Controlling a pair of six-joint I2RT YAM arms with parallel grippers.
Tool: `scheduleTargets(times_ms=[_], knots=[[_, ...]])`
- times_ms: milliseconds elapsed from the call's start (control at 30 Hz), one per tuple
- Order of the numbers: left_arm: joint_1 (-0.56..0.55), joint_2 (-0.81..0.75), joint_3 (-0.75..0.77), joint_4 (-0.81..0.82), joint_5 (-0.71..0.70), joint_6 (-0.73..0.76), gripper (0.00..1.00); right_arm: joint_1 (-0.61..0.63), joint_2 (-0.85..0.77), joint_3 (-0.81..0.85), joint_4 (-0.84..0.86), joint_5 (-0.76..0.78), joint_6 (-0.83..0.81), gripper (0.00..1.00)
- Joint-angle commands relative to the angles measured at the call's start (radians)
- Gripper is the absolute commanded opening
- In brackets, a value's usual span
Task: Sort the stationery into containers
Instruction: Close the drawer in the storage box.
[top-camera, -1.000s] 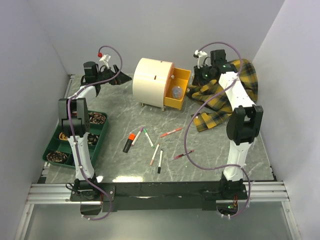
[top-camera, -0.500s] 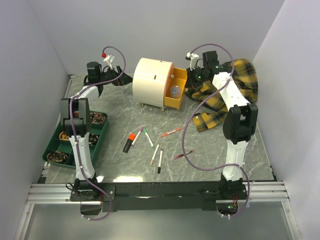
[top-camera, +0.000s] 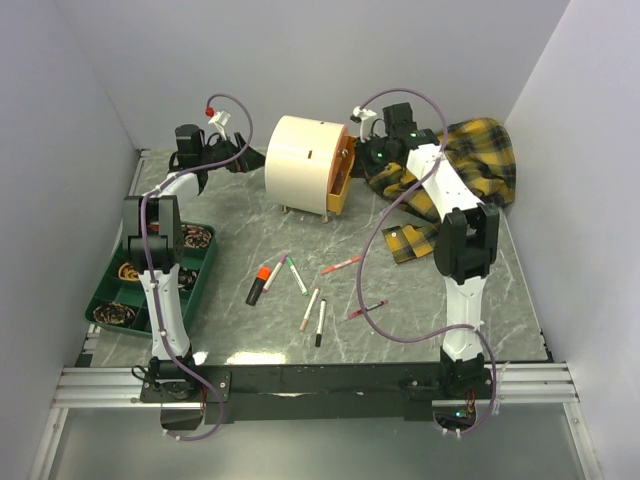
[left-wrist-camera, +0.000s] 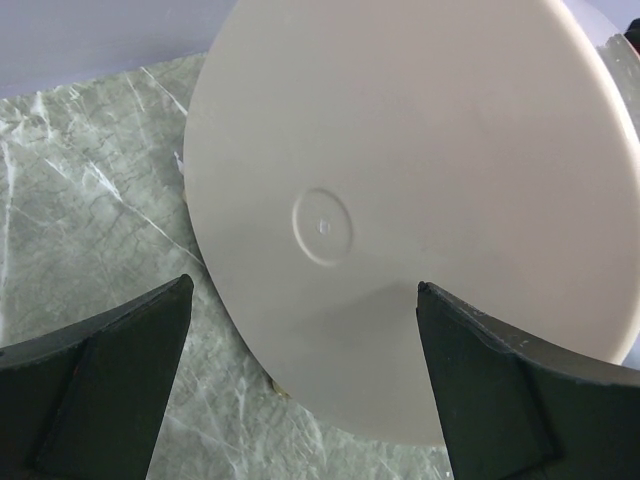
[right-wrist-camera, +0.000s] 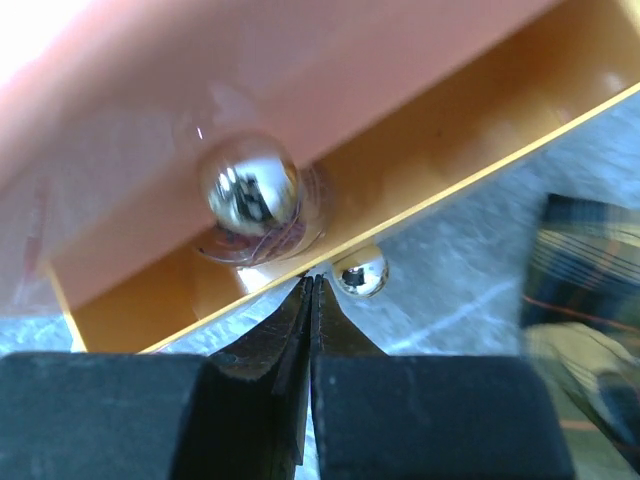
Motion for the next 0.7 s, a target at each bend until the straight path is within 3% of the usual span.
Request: scheduleTargets(times_ms=[0,500,667], knots=[[-0.002,-0.001,0.037,0.053,0.034,-0.010,0.99,0.038,0.036,0.074,0.055,-0.048,0.052,0.05],[-0.002,-0.010,0.031,0.025,0.028,0.004,0.99,0.061,0.050,0.096,0.069,-0.045,0.083,0.08],[0.004,-0.030,0.025,-0.010,0.016,0.028,0.99,-0.006,-0.096,-0.089,0.053,-0.009,0.130,0.39]])
